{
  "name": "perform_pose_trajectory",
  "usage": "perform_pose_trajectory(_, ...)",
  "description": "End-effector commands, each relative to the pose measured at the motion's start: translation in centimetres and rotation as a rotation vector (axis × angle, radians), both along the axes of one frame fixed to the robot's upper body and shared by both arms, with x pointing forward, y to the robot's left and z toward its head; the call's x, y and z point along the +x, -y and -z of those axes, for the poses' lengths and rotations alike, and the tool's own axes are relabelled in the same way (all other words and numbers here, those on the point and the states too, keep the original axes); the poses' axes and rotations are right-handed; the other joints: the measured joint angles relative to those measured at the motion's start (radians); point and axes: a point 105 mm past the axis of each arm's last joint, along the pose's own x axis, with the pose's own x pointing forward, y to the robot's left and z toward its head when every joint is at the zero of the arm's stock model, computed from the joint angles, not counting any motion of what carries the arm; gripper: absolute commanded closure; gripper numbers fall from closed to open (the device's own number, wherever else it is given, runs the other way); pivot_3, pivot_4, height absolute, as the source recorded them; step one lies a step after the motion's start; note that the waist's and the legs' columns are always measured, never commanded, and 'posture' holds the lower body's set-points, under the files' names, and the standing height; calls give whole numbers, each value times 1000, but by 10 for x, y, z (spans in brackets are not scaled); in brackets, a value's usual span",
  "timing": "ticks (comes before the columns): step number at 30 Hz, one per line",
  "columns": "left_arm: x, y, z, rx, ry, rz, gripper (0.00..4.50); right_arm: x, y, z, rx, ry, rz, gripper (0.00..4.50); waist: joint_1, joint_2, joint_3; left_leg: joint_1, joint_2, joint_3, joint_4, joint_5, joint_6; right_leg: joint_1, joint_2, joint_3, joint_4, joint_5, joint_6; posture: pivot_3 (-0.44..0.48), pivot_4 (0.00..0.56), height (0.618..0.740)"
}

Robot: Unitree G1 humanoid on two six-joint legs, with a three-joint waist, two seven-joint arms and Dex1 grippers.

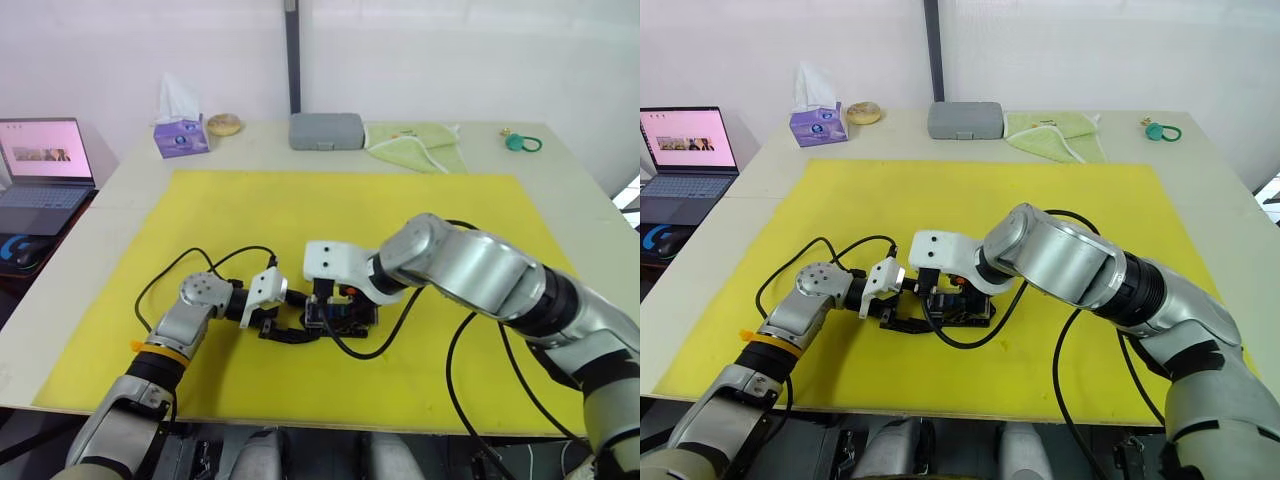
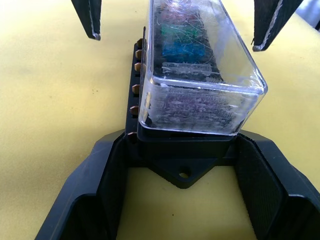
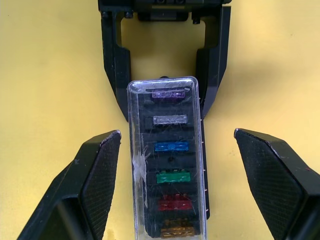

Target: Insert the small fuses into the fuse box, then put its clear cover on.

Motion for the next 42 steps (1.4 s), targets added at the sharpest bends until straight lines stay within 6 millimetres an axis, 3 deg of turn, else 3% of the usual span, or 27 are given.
perform_pose_trajectory(1, -2, -17, 30, 108, -97, -67, 1951, -5, 0, -29, 162, 81, -81, 655, 1, 0, 0, 0, 0, 0, 0, 0, 0, 0, 0, 0, 0, 0, 0, 0, 150, 737)
perform_pose_trajectory(4, 1, -18, 26, 96, -101, -78, 1951, 0, 8, -36, 254, 126, -88, 655, 2, 0, 0, 0, 0, 0, 0, 0, 0, 0, -1, -1, -1, 0, 0, 0, 150, 737)
perform_pose_trajectory(7, 3, -18, 24, 101, -98, -77, 1951, 3, 14, -40, 390, 139, -94, 1435, 3, -1, 1, 0, 0, 1, -1, 0, 0, 0, -2, -3, -1, 0, 0, 0, 150, 737)
perform_pose_trajectory(13, 3, -21, 24, 129, -114, -69, 1951, -5, 22, -30, 570, 103, -111, 4252, 4, -2, 1, -1, 0, 2, 0, 0, 0, 3, -2, -4, -1, 0, 0, 0, 150, 737)
perform_pose_trajectory(14, 2, -22, 25, 135, -122, -63, 929, -6, 22, -28, 590, 89, -105, 4500, 2, -2, 1, -1, 0, 2, 0, 0, 0, 3, -2, -4, -1, 0, 0, 0, 150, 737)
perform_pose_trajectory(16, 3, -23, 24, 138, -118, -65, 104, -4, 22, -20, 653, 66, -74, 4500, 4, -2, 1, -1, 1, 2, 0, 0, 0, 3, -2, -5, 0, 0, 0, 0, 150, 737)
perform_pose_trajectory(17, 4, -23, 24, 139, -116, -67, 30, -3, 22, -16, 662, 65, -69, 4500, 4, -2, 1, 0, 2, 1, 0, 0, 0, 4, -1, -6, 0, 0, 1, 0, 150, 737)
perform_pose_trajectory(28, 5, -30, 22, 157, -112, -65, 30, 0, 23, 11, 686, 62, -48, 4500, 3, -2, 2, 0, 3, 1, 0, 0, 1, 3, 2, -7, 0, 0, 1, 0, 150, 737)
perform_pose_trajectory(42, -1, -30, 26, 173, -99, -45, 30, 5, 23, 43, 586, -58, 31, 4500, 3, -2, 2, 0, 8, 0, 1, 0, 1, 4, 12, -10, 1, 0, 1, 0, 150, 737)
